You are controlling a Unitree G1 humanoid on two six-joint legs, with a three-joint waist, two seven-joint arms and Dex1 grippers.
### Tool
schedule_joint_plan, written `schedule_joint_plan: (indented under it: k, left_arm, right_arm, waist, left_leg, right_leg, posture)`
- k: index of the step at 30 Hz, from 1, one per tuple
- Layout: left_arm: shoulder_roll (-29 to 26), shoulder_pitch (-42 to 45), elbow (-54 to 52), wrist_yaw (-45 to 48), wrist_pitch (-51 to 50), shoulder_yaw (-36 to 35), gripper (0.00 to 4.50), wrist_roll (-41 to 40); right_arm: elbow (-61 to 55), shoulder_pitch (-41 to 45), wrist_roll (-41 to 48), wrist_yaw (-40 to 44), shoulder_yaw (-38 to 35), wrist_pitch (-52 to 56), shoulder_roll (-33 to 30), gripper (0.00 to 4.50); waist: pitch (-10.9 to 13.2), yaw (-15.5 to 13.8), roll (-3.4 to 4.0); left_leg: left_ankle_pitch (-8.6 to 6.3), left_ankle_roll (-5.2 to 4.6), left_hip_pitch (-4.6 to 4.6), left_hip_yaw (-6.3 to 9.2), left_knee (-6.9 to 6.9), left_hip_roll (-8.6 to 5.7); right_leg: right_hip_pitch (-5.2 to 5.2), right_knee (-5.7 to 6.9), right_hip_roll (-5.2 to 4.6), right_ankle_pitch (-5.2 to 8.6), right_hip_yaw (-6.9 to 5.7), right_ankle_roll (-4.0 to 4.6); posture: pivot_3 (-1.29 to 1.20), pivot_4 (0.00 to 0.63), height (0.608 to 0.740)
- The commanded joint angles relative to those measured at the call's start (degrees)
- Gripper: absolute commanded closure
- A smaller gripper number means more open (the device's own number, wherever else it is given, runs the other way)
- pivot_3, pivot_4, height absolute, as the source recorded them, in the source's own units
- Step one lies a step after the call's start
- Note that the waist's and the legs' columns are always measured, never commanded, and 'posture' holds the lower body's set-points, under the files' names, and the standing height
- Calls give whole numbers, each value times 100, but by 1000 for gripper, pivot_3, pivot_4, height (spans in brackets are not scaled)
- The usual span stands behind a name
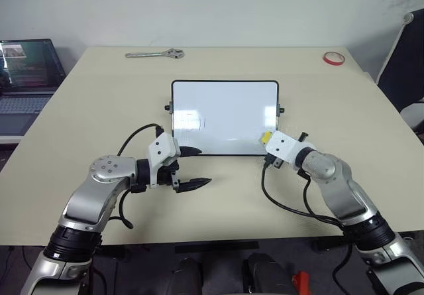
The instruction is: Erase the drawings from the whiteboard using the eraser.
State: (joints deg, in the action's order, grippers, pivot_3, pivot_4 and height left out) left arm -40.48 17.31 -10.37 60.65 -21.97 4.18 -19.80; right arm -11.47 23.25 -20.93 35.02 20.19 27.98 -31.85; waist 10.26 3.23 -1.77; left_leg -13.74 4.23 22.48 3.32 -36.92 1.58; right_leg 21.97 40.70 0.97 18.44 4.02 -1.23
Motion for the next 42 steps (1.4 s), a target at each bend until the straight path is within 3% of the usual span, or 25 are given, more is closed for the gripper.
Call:
schedule_joint_plan:
  k: [1,8,13,18,21,28,36,42]
  left_arm:
    - [-61,-9,-94,-7,89,-150,0,-39]
    - [-61,-21,-88,-8,102,-149,0,-34]
    - [-51,-36,-90,-26,105,-146,0,-28]
    - [-106,-152,-95,-20,132,-229,0,-44]
    - [-165,-210,-70,-25,155,-296,0,-43]
    - [-157,-251,-111,-44,153,-319,0,-47]
    - [-161,-283,-170,-107,121,-341,0,-63]
    - [-188,-323,-180,-137,133,-369,0,-75]
  right_arm:
    - [112,-104,-82,260,158,190,-104,3398]
    - [516,367,-267,-885,-347,-241,219,3398]
    - [497,235,-200,-575,-193,-145,190,3398]
    - [171,-142,-56,344,103,142,-130,3398]
    - [140,-112,-88,313,28,142,-125,3398]
    - [712,510,-311,-895,-338,-493,256,3398]
    - [497,311,-30,38,163,-368,386,3398]
    - [578,335,-197,-154,-29,-339,275,3398]
  waist:
    - [0,17,0]
    - [0,18,-2]
    - [1,2,-3]
    - [-1,4,-6]
    - [-1,23,-5]
    - [0,30,-7]
    - [0,16,-6]
    - [0,2,-6]
  left_leg:
    - [0,0,-1,-1,0,0]
    - [0,0,-8,-9,-1,2]
    - [-1,0,-2,-4,5,1]
    - [-1,0,-2,-4,6,3]
    - [0,0,-5,-7,5,4]
    - [0,0,-16,-8,4,4]
    - [-1,0,-3,-3,18,7]
    - [-1,-1,-3,1,17,6]
  right_leg:
    - [0,0,0,0,1,0]
    - [-2,2,1,1,7,-2]
    - [-1,-6,1,0,4,0]
    - [-2,-9,0,0,3,-1]
    - [-2,-8,0,1,6,-1]
    - [-13,-9,1,1,7,-2]
    - [-12,-39,0,-12,2,21]
    - [-18,-44,-2,-5,-3,6]
  posture:
    - [0,150,740]
    - [0,150,740]
    - [0,150,740]
    - [0,150,740]
    - [0,150,740]
    - [0,150,740]
    - [0,150,740]
    - [0,150,740]
